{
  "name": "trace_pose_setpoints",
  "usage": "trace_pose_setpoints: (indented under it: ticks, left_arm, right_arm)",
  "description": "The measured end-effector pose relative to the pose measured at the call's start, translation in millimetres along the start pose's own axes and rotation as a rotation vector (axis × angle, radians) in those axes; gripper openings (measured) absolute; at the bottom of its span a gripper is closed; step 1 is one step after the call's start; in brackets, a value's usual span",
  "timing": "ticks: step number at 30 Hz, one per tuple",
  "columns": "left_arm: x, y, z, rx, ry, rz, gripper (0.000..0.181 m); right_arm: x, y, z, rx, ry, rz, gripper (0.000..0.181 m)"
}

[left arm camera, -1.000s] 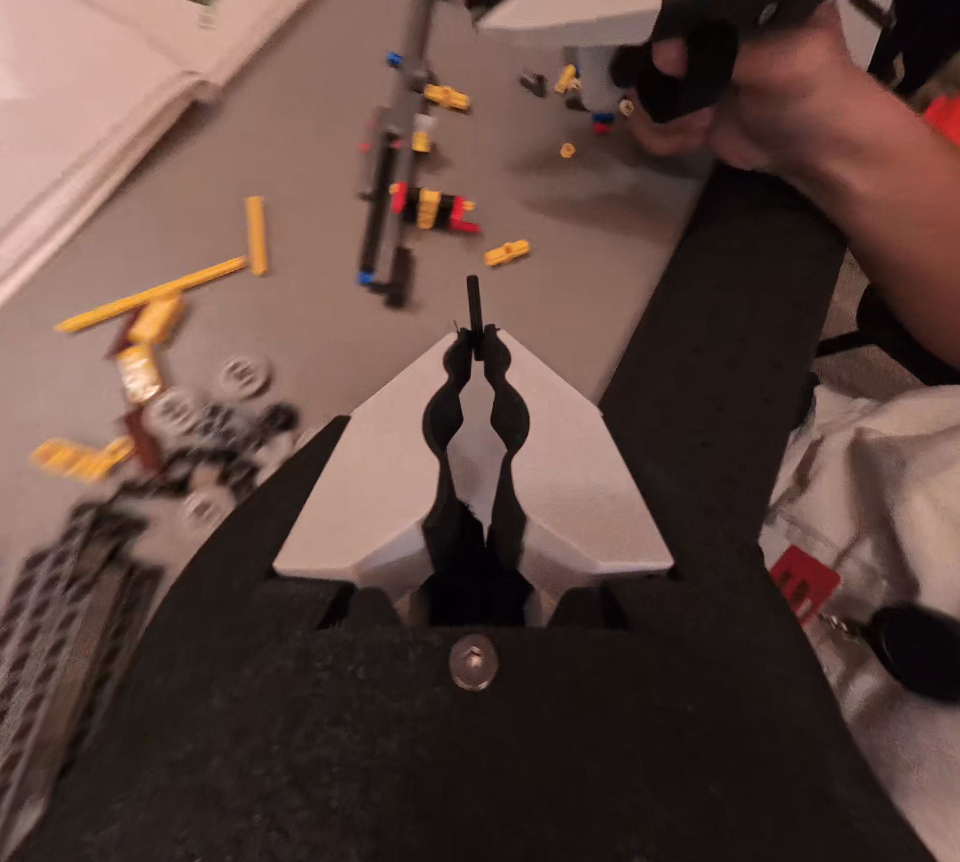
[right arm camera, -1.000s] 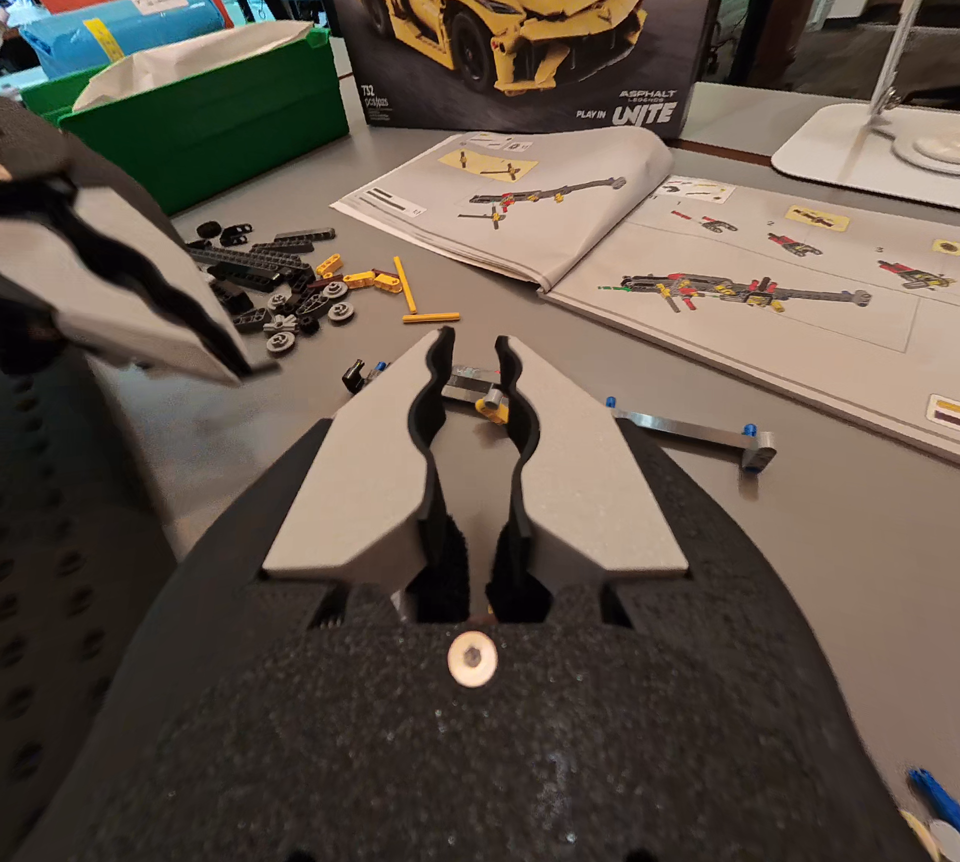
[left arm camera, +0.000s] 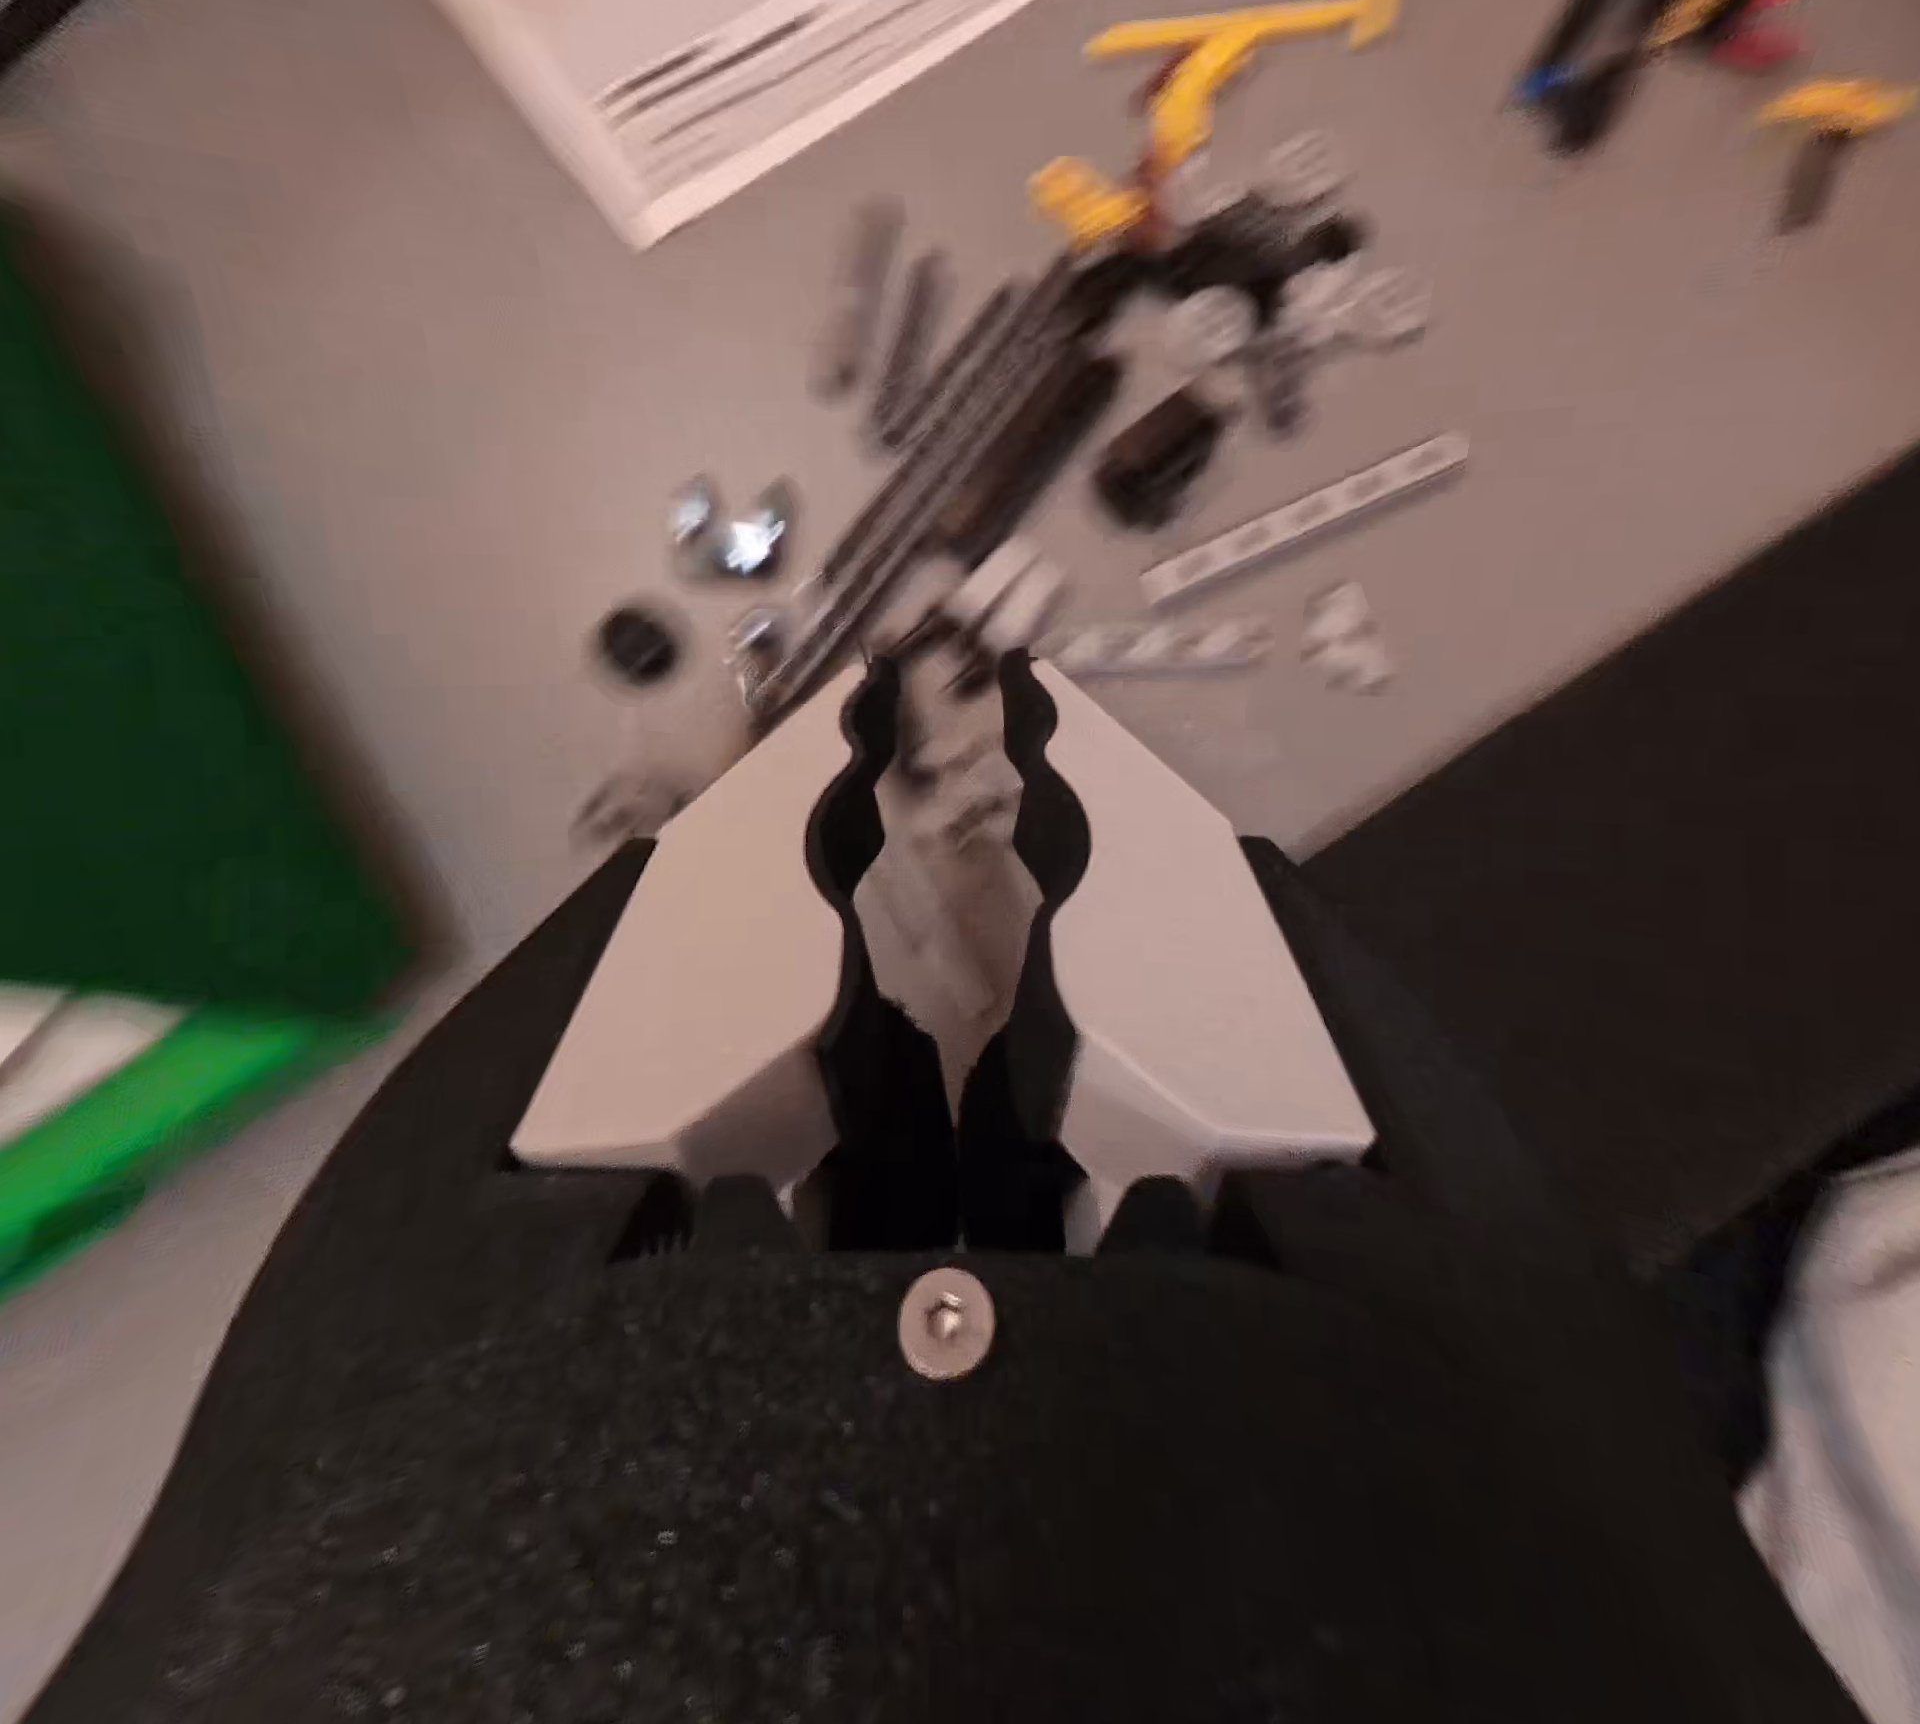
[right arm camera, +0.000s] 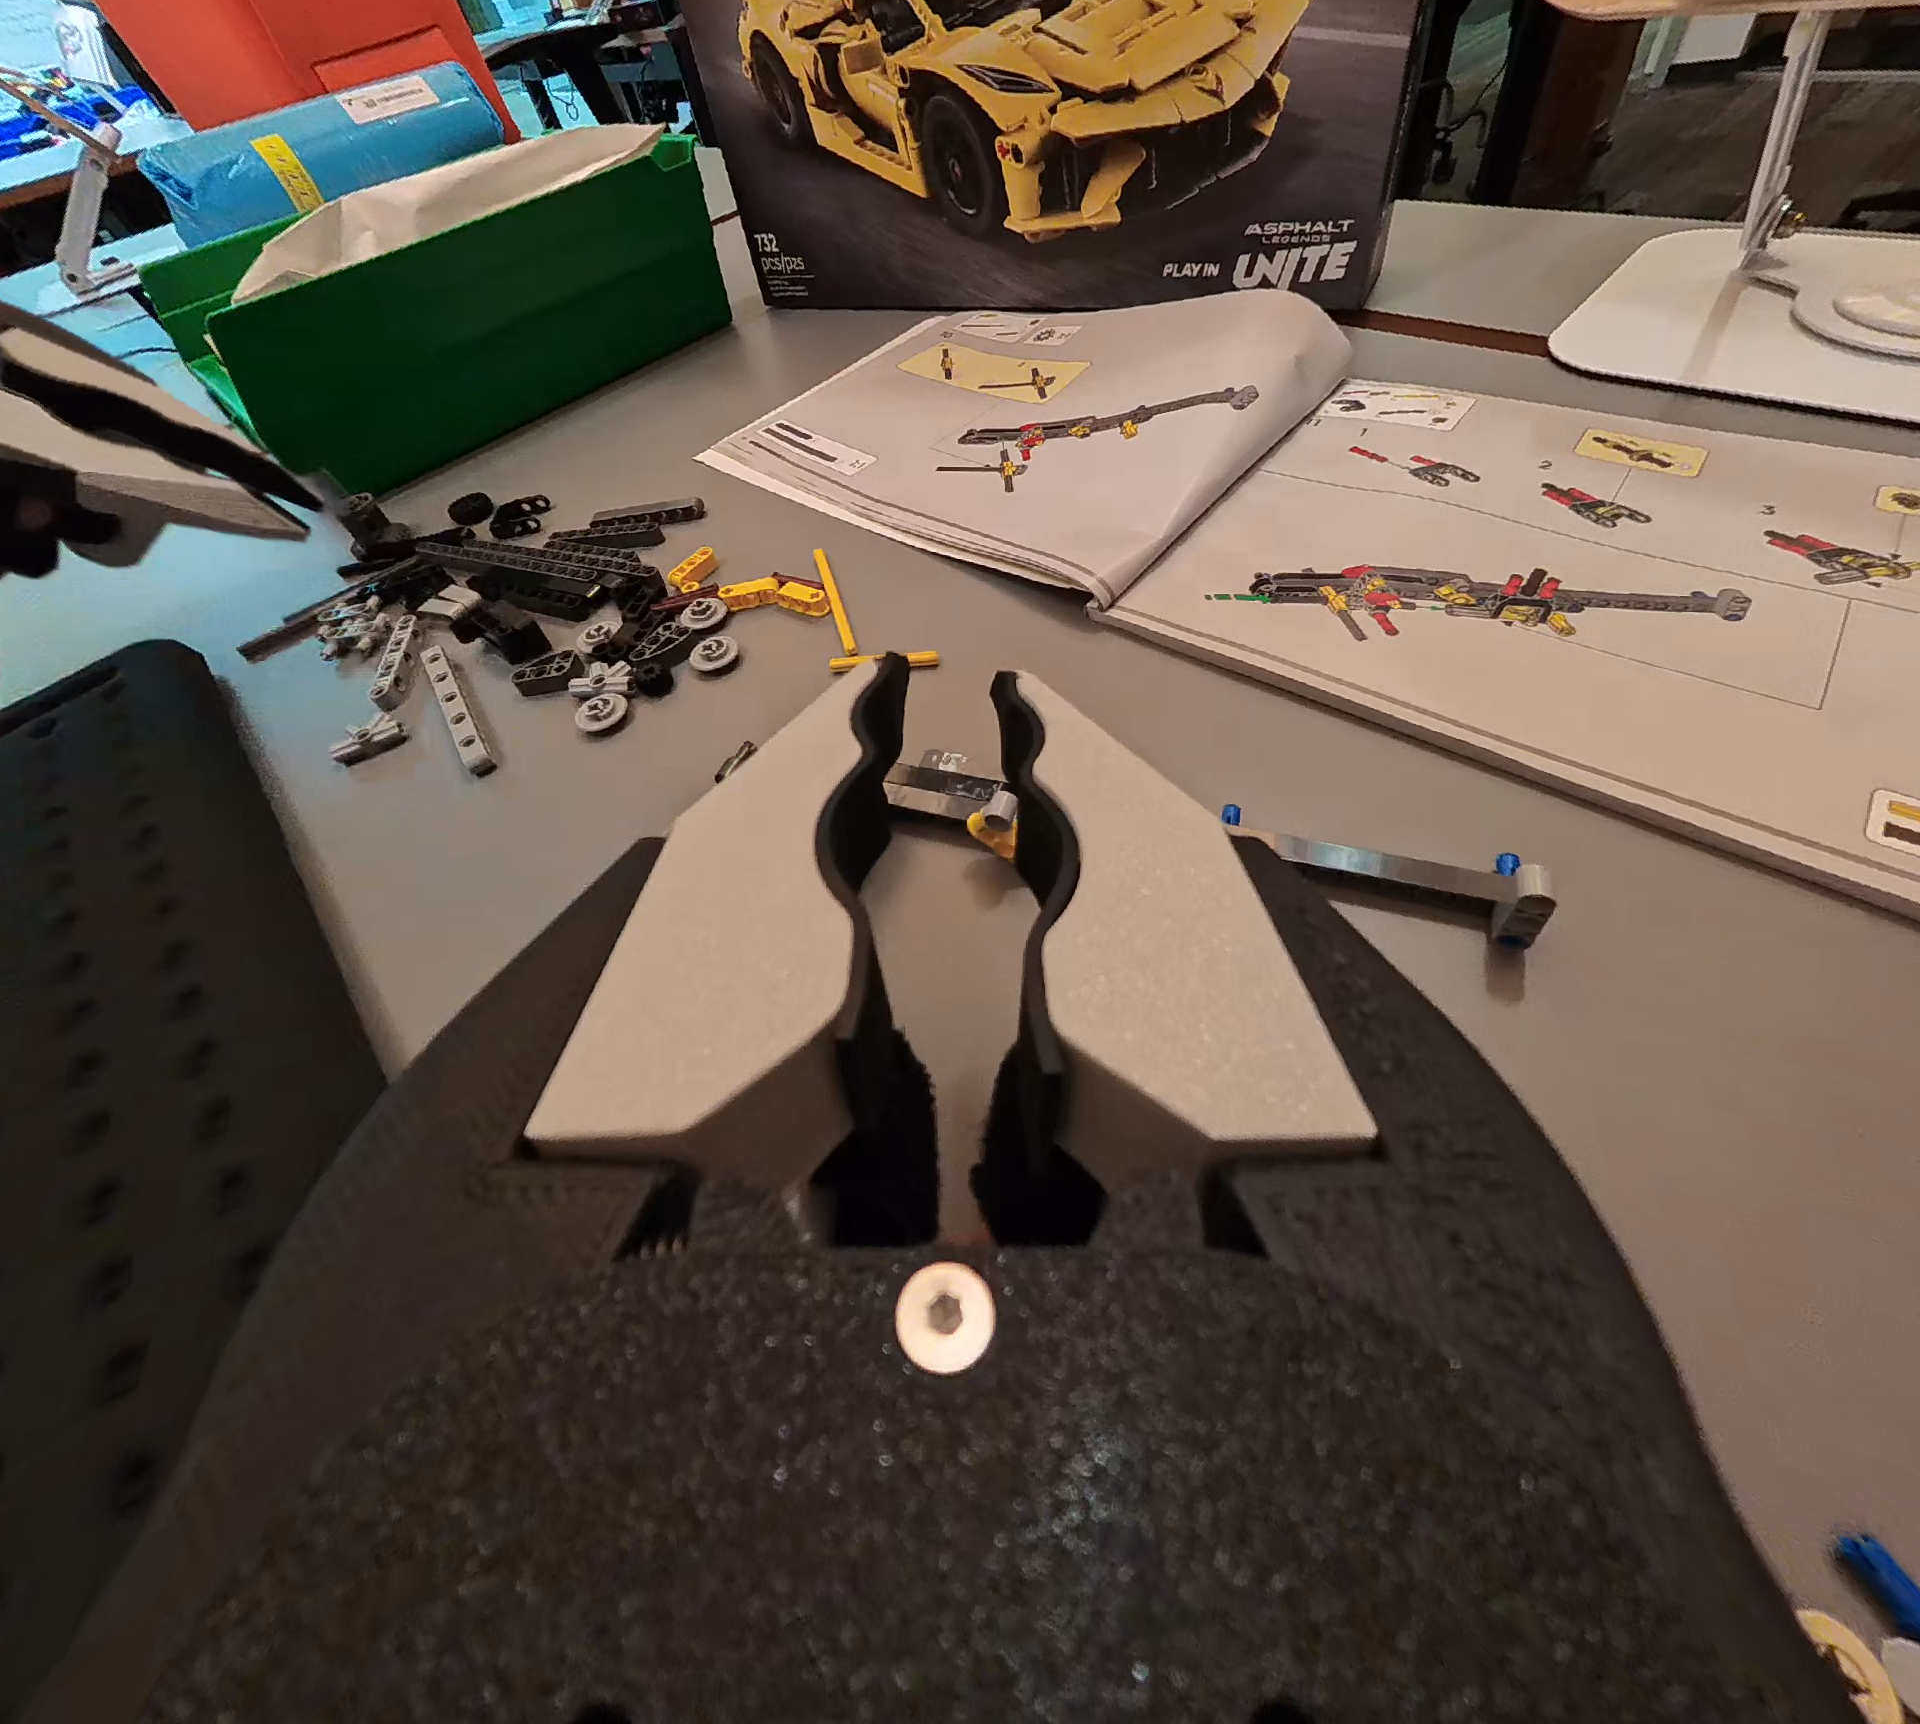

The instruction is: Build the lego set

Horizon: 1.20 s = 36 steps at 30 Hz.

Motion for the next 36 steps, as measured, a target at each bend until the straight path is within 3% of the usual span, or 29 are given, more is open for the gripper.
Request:
trace_pose_setpoints:
  ticks: [4, 11, 19, 25, 30, 33, 36]
  left_arm:
    - [-51.8, 42.7, -4.9, -0.039, -0.08, -0.008, 0.013]
    - [-57.1, 57.1, 14.2, -0.132, -0.071, 0.054, 0.015]
    - [-52.7, 60.7, 14.5, -0.105, 0.014, 0.005, 0.014]
    - [-47.8, 53.9, 19.1, -0.08, 0.033, 0.025, 0.014]
    - [-50.5, 54.6, 20.2, -0.112, 0.002, 0.038, 0.003]
    - [-51.9, 57.6, 12.9, -0.133, -0.027, 0.054, 0.003]
    - [-55.1, 44.7, -7.3, -0.097, -0.076, 0.053, 0.003]
  right_arm:
    - [0.8, 1.2, 0.8, -0.014, 0.017, -0.015, 0.017]
    - [12.9, 4.8, -34.2, -0.092, 0.168, -0.039, 0.017]
    - [6.4, 23.1, -70.6, -0.165, 0.193, -0.005, 0.017]
    - [9.3, 21.5, -75.0, -0.142, 0.183, 0.02, 0.017]
    - [8.8, 22.1, -75.6, -0.153, 0.187, 0.01, 0.017]
    - [6.7, 30.8, -77.7, -0.214, 0.179, 0.006, 0.017]
    - [-6.2, 51.6, -75.1, -0.364, 0.071, 0.029, 0.017]
Point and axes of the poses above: each gripper's, where its closed fingertips meet, z out along the fingers, y out of its underside, x = y × z across the jaws, the point moved 4 cm from there along -z, back along the fingers, and after that the axes turned 12 degrees about -y, right-handed, at the moved point
